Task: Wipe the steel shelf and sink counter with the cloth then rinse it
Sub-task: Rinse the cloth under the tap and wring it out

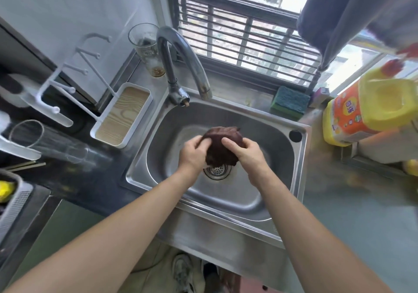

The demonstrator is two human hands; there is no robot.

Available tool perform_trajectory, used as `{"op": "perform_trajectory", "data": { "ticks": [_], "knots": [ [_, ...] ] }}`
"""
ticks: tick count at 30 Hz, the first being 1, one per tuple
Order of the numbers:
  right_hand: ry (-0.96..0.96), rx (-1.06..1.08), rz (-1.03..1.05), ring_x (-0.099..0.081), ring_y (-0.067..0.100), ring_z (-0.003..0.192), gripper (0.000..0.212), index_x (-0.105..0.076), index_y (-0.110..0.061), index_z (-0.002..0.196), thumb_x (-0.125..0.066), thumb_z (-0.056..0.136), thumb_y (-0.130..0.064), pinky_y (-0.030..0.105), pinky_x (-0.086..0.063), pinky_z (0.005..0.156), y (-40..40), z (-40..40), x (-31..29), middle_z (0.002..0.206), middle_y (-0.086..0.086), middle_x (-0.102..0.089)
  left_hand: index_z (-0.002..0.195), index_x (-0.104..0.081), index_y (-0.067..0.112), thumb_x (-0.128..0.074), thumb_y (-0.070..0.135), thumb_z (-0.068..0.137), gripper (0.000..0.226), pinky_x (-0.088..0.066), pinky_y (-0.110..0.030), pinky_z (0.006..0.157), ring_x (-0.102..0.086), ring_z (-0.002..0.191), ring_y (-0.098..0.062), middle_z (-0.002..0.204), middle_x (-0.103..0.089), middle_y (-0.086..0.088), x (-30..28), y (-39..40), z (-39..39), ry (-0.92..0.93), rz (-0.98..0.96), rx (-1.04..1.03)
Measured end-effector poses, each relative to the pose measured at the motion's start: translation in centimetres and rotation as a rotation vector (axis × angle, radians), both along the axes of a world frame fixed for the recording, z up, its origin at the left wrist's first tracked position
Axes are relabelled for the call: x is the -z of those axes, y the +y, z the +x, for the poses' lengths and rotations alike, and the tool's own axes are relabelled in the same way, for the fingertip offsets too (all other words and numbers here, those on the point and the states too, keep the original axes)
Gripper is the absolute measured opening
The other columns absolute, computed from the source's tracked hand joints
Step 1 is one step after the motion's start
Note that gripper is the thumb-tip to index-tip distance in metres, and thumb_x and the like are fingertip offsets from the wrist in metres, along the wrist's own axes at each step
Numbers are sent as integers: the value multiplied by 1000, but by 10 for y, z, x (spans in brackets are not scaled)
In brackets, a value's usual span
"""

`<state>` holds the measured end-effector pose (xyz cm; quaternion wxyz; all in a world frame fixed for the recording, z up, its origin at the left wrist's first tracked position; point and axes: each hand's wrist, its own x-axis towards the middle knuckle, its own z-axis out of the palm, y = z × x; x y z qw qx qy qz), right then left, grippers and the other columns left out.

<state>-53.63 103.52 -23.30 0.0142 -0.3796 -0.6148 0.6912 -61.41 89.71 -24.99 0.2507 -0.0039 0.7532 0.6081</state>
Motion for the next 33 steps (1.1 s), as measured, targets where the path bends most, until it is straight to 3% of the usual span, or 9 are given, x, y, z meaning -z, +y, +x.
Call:
{"op": "perform_trajectory", "data": {
  "ticks": [3, 8, 12, 16, 18, 22, 27, 30, 33],
  "knots": [
    [-11, 41, 106, -63, 0, 62, 34, -68, -13, 89, -88, 76, -38, 13, -47, 57, 8, 4, 3, 74, -10, -69, 92, -70, 14, -50, 32, 86, 28, -55, -39, 84, -67, 92, -27, 93, -72, -8, -3, -1, -14, -19, -39, -201],
    [54, 214, 129, -55, 6, 65, 30, -63, -12, 83, -84, 82, -33, 17, -47, 60, 30, 11, 6, 73, -4, -58, 78, -59, 17, -47, 23, 89, 18, -45, -26, 57, -53, 69, -17, 70, -55, 4, -8, -12, -38, -65, 33, -504],
    [62, 118, -19, -52, 20, 73, 31, -58, -14, 78, -73, 91, -37, 40, -53, 74, 33, 14, 9, 75, 7, -50, 119, -61, 17, -39, 47, 102, 41, -58, -45, 85, -65, 102, -31, 113, -66, -9, -5, -18, -47, -321, -133, -242],
    [-41, 139, 107, -55, 21, 73, 34, -57, -15, 82, -76, 83, -44, 39, -50, 69, 31, 9, 16, 79, 3, -55, 115, -60, 9, -18, 81, 90, 88, -57, -32, 60, -73, 79, -33, 95, -74, -16, -14, -20, -43, -722, -287, 147],
    [-69, 204, 171, -59, 16, 84, 32, -57, -18, 93, -79, 81, -39, 32, -50, 76, 33, 9, 21, 92, -3, -60, 108, -66, 7, -19, 89, 82, 98, -57, -26, 64, -73, 79, -24, 96, -75, -12, -16, -23, -44, -831, -331, 428],
    [-100, 286, 254, -62, -5, 83, 32, -60, -26, 102, -78, 80, -40, 11, -44, 67, 36, 11, 23, 95, -11, -64, 105, -72, 16, -44, 73, 90, 65, -52, -31, 80, -71, 82, -15, 99, -74, -5, -11, -30, -47, -692, -366, 795],
    [-176, 414, 354, -62, -1, 72, 24, -63, -25, 93, -76, 80, -40, 17, -45, 67, 55, 19, 20, 76, -14, -65, 106, -72, 1, -76, 41, 82, 47, -57, -29, 71, -72, 77, -23, 85, -75, -11, 4, -51, -61, -444, -303, 498],
    [-180, 389, 354, -63, 8, 70, 18, -62, -26, 86, -75, 81, -37, 19, -46, 61, 60, 22, 21, 72, -12, -65, 100, -74, 10, -77, 49, 80, 43, -49, -22, 71, -72, 82, -17, 85, -77, -3, 11, -59, -68, -199, -345, 400],
    [-154, 373, 341, -64, 16, 71, 12, -63, -24, 82, -70, 87, -33, 27, -54, 65, 58, 18, 21, 74, -4, -67, 105, -70, 13, -75, 60, 78, 54, -53, -18, 65, -74, 81, -12, 91, -77, 1, 7, -57, -71, -159, -237, 302]
  ]
}}
